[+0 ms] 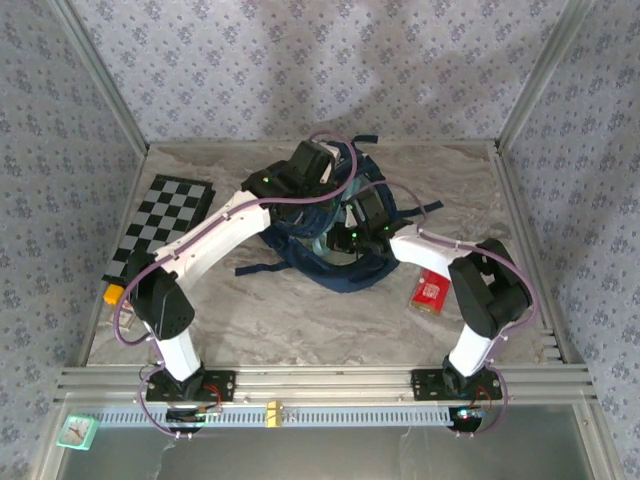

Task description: Pack the student bag

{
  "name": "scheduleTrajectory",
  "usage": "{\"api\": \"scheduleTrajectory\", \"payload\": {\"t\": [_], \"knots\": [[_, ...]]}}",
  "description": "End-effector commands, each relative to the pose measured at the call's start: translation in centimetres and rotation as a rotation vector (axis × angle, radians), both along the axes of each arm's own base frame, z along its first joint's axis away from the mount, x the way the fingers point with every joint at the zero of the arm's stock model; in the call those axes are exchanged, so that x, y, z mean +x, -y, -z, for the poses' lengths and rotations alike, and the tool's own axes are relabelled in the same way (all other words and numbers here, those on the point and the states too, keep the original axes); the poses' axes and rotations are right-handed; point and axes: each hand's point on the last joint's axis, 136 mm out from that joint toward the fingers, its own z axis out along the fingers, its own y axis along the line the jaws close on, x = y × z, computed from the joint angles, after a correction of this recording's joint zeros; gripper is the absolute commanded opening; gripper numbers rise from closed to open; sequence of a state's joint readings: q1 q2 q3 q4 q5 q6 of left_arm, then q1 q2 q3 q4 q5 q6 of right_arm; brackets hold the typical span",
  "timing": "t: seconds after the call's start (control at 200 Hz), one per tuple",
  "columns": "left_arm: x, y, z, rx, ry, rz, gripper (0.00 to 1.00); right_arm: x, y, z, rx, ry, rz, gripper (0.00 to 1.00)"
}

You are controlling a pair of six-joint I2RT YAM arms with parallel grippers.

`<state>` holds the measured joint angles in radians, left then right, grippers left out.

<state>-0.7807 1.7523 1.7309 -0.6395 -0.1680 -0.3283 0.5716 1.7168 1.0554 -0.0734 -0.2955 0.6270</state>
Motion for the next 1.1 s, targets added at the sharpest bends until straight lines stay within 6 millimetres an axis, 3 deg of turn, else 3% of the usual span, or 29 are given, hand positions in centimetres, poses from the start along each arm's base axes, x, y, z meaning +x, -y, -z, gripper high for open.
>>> {"api": "scheduleTrajectory", "payload": {"t": [0.0,0.105,0.22,0.355,0.555,0.74,0.82,0.91,0.999,1.094], "knots": [[-0.4,-0.3,-5.5,-0.131,0.091,-0.012,0.0,2.7,0.2,-2.4,-0.01,0.107,0.004,0.11],[-0.5,-0.2,-5.4,-0.137,0.082,-0.009,0.0,1.5,-0.8,-4.0,0.017,0.136,-0.065,0.17],[-0.4,-0.3,-4.6,-0.124,0.075,-0.015,0.0,-0.1,0.5,-5.7,0.016,0.161,-0.067,0.27],[-0.5,0.0,-3.4,-0.113,0.041,-0.009,0.0,-1.8,5.1,-6.9,0.005,0.165,0.024,0.35],[-1.2,1.4,-0.2,-0.136,-0.059,0.022,0.02,-3.6,13.5,-8.8,0.017,0.144,0.244,0.39],[-2.5,1.8,1.9,-0.13,-0.146,0.046,0.14,-5.1,17.2,-9.9,0.006,0.114,0.336,0.41],[-4.3,2.8,1.1,-0.216,-0.214,0.111,0.37,-5.4,17.2,-10.2,0.031,0.096,0.335,0.43],[-6.0,2.9,0.1,-0.288,-0.232,0.155,0.46,-5.7,16.6,-10.7,0.066,0.082,0.323,0.46],[-6.1,0.7,0.3,-0.332,-0.229,0.095,0.5,-5.7,15.8,-10.6,0.086,0.063,0.305,0.47],[-5.1,-3.0,2.9,-0.358,-0.293,-0.047,0.52,-5.9,14.4,-9.1,0.093,-0.006,0.313,0.49]]}}
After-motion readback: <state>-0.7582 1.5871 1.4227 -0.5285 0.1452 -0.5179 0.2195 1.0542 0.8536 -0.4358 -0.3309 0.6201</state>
